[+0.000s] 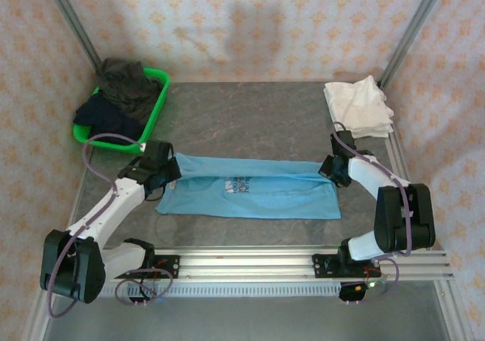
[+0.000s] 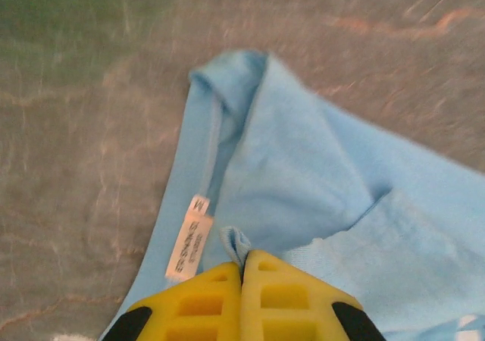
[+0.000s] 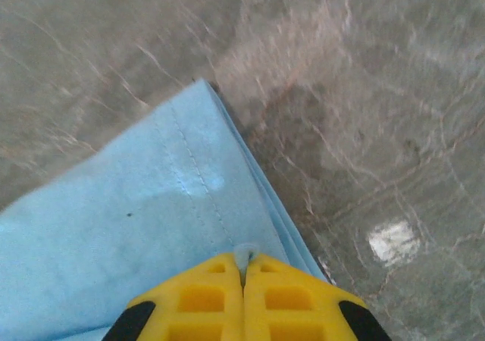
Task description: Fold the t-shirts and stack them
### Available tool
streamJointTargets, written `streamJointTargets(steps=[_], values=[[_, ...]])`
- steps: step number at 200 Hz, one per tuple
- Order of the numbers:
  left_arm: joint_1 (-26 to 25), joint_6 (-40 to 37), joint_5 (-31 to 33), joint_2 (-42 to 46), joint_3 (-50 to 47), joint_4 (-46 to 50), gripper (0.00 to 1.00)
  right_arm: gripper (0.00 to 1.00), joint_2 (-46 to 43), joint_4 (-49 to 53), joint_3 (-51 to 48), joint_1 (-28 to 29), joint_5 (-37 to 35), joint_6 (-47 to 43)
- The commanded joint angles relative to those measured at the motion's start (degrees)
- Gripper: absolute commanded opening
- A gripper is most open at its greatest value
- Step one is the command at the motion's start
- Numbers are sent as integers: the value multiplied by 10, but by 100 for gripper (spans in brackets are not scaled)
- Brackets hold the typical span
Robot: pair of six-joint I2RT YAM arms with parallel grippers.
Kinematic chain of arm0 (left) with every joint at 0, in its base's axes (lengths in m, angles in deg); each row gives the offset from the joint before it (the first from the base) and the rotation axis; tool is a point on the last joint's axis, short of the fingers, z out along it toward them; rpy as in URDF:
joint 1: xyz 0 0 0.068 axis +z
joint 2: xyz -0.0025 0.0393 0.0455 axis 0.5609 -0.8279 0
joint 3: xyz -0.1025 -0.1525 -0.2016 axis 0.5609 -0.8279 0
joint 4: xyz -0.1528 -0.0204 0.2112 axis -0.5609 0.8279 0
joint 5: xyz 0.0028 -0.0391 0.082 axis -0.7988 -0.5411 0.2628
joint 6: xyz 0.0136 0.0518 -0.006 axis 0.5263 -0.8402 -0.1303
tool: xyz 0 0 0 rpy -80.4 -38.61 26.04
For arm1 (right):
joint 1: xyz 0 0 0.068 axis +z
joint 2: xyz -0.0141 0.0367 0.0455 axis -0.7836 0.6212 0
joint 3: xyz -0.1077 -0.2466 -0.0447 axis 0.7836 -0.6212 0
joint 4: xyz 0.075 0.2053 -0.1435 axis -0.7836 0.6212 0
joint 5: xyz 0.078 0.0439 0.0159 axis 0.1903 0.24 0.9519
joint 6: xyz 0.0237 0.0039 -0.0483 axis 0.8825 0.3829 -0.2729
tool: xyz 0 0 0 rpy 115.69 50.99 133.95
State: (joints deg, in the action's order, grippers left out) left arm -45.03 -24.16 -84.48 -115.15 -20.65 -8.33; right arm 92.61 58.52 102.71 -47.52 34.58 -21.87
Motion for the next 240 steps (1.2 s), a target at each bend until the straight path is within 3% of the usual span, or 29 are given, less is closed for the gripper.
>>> streamJointTargets(steps=[1,12,80,102,160,206,240], values=[[-4,21,28,0,-21,3,0,15,-16,27,-8,-4,-13,10],[-5,24,34,7,-27,9,0,25,-28,37,-11,-4,-14,13],[-6,35,23,50,-66,16,0,39,-170,42,-32,6,2,46],[-13,34,20,60,-74,10,0,43,-154,22,-35,22,6,53],[-35,37,23,70,-39,40,0,43,-51,-2,-50,28,-3,58],[-35,27,49,66,30,86,0,53,-86,11,-83,32,-22,78],[-35,26,55,64,41,88,0,52,-111,-18,-105,47,-2,104]])
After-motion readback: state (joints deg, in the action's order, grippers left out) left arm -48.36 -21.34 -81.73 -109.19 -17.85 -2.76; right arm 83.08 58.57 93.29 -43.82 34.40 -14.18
